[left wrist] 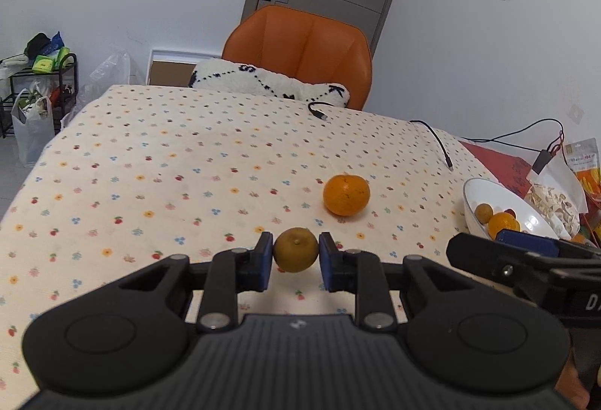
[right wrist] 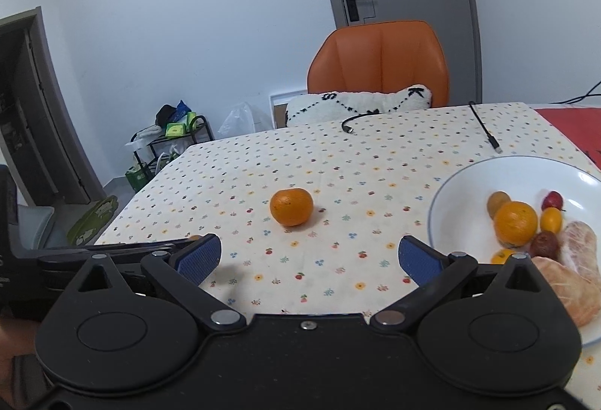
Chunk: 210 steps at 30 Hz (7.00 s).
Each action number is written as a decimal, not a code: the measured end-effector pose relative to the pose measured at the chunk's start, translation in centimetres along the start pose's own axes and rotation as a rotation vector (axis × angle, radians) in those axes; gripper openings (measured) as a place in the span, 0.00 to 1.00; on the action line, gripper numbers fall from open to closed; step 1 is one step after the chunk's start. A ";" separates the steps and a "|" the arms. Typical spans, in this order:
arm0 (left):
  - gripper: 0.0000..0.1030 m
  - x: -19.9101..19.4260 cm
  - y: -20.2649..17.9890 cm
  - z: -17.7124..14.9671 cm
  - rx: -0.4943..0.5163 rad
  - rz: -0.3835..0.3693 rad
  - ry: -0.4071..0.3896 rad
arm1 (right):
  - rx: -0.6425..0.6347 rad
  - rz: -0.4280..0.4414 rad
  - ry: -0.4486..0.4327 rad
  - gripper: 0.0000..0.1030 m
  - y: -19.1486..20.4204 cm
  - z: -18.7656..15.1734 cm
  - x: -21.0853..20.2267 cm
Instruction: Organize fruits
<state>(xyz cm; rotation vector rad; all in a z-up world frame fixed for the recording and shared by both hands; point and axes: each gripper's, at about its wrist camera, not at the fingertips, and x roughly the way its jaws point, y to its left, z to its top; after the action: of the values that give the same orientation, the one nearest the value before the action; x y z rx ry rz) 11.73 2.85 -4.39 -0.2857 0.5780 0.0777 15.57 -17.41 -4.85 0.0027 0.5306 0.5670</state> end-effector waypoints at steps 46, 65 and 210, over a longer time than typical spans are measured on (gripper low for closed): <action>0.23 -2.6 7.6 1.3 -0.108 0.163 -0.072 | -0.089 -0.050 0.130 0.44 1.9 2.3 12.5; 0.23 -2.9 3.8 1.3 -0.057 0.103 -0.080 | -0.066 -0.020 0.071 0.39 1.1 1.2 6.8; 0.71 -1.4 -11.6 1.4 0.096 -0.198 0.004 | 0.211 -0.171 -0.098 0.82 -11.4 -1.2 -9.2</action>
<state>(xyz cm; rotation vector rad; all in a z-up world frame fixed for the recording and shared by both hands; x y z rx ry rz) 13.11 -7.86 0.32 -0.2481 0.5528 -0.1416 14.24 -31.97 -3.17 0.1836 0.4875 0.3406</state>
